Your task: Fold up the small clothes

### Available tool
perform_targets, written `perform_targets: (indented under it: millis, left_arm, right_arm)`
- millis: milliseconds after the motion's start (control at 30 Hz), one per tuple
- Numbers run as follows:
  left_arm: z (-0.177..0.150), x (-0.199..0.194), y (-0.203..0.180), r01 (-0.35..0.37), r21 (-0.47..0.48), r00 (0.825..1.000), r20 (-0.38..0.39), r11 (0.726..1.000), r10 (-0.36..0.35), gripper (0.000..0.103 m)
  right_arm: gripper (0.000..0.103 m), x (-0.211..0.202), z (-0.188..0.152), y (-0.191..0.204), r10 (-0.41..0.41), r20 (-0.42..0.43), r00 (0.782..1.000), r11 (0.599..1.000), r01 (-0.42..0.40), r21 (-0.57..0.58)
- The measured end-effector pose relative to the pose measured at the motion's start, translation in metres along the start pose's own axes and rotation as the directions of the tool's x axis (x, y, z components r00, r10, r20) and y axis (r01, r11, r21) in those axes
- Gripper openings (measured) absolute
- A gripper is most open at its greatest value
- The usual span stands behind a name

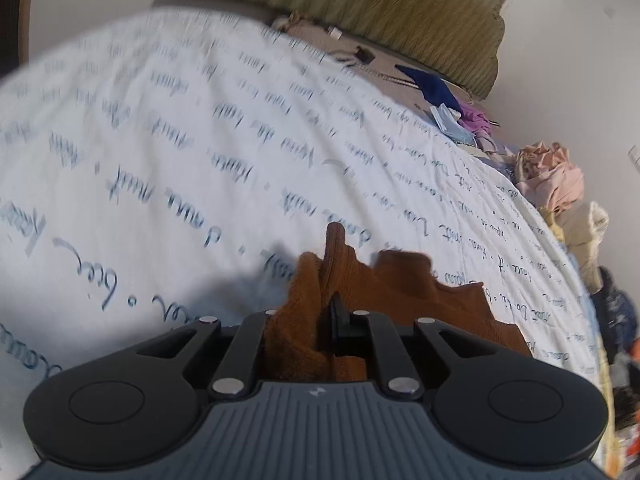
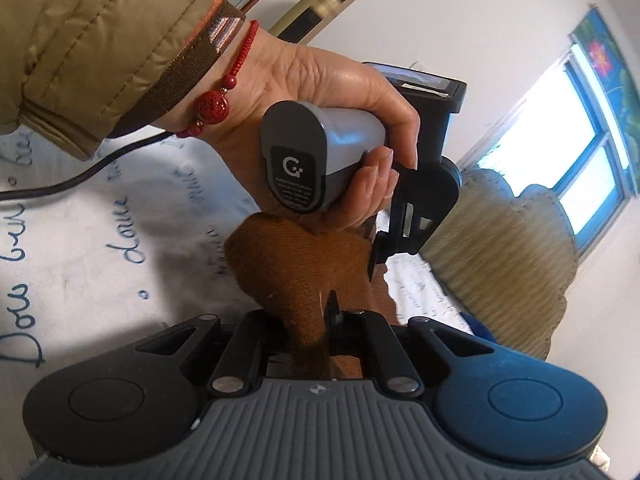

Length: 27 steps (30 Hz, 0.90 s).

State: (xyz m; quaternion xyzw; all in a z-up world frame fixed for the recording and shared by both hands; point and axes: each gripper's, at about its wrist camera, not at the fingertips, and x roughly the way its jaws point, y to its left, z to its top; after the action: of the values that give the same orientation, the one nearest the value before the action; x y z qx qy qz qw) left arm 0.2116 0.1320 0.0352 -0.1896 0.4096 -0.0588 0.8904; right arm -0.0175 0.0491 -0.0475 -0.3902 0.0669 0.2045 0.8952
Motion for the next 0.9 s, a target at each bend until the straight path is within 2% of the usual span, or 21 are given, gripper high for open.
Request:
perform_targets:
  millis: [200, 433, 600, 900]
  left_arm:
    - [0.002, -0.021, -0.056, -0.053, 0.088, 0.997, 0.059, 0.995, 0.048, 0.011]
    - [-0.007, -0.020, -0.111, -0.128, 0.177, 0.988, 0.107, 0.976, 0.110, 0.011]
    - [-0.017, -0.012, -0.157, -0.136, 0.236, 0.988, 0.108, 0.962, 0.113, 0.011]
    - [-0.042, 0.013, -0.231, -0.090, 0.318, 0.995, 0.070, 0.944, 0.072, 0.011]
  right_arm:
    - [0.010, -0.024, -0.006, -0.037, -0.029, 0.020, 0.999, 0.996, 0.028, 0.079]
    - [0.009, -0.050, -0.031, -0.077, -0.092, 0.007, 0.996, 0.980, 0.089, 0.180]
    - [0.007, -0.061, -0.058, -0.101, -0.114, -0.035, 0.993, 0.958, 0.119, 0.260]
    - [0.007, -0.079, -0.104, -0.129, -0.107, -0.094, 0.990, 0.903, 0.136, 0.407]
